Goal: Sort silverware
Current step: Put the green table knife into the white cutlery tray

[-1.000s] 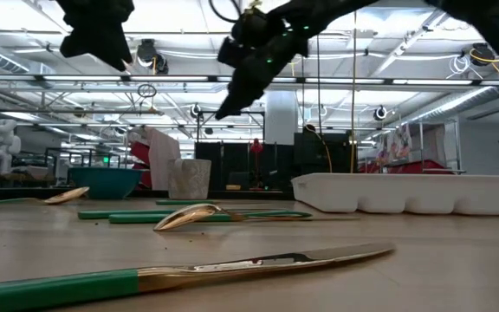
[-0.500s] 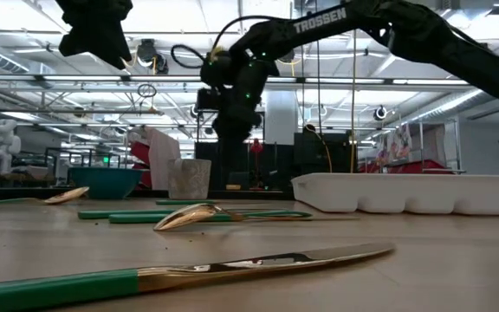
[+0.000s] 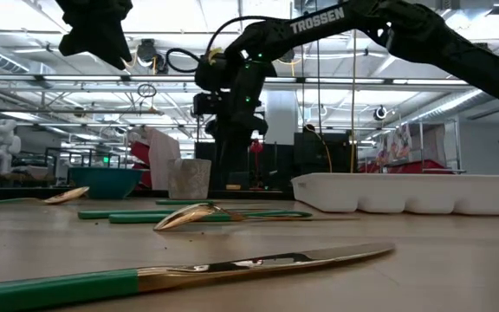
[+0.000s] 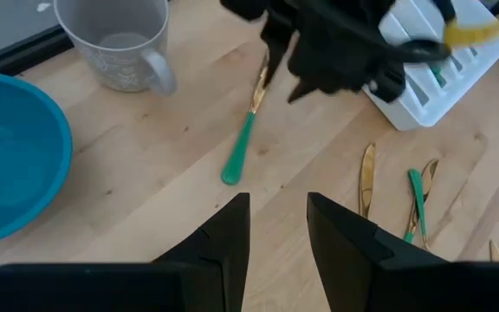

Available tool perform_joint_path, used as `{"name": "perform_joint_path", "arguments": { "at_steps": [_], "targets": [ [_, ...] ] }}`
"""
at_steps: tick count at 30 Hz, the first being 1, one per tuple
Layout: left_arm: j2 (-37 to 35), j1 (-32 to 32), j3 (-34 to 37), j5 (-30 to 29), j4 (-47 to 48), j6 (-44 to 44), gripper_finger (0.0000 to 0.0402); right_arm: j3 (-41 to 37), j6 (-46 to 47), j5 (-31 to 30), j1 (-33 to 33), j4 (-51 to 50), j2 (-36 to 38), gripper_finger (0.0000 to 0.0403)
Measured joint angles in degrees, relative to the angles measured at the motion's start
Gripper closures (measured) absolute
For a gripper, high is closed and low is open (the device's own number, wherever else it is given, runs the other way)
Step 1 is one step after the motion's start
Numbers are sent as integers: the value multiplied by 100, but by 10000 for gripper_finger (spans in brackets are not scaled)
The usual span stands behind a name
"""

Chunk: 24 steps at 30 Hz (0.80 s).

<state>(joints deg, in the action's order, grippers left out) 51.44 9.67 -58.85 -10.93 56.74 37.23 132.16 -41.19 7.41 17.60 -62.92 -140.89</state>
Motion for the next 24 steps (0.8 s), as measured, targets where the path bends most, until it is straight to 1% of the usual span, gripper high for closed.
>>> {"name": "perform_joint_path", "arguments": {
  "at_steps": [2, 7, 12, 14, 19, 24],
  "targets": [
    [0, -1, 0, -12, -1, 0, 279, 7, 97, -60, -81, 53, -113, 261],
    [2, -6, 0, -12, -1, 0, 279, -2, 133, -777, -207, 78, -536, 261],
    [2, -6, 0, -14, -1, 0, 279, 9, 224, -1309, -234, 215, -634, 261],
    [2, -6, 0, -14, -1, 0, 279, 43, 136, -1376, -243, 193, -624, 261],
    [2, -6, 0, -30, -1, -3, 279, 152, -4, -1284, -205, 347, -599, 262],
    [2, -6, 0, -49, -1, -9, 279, 151, 92, -911, -161, 270, -644, 262]
  ]
}}
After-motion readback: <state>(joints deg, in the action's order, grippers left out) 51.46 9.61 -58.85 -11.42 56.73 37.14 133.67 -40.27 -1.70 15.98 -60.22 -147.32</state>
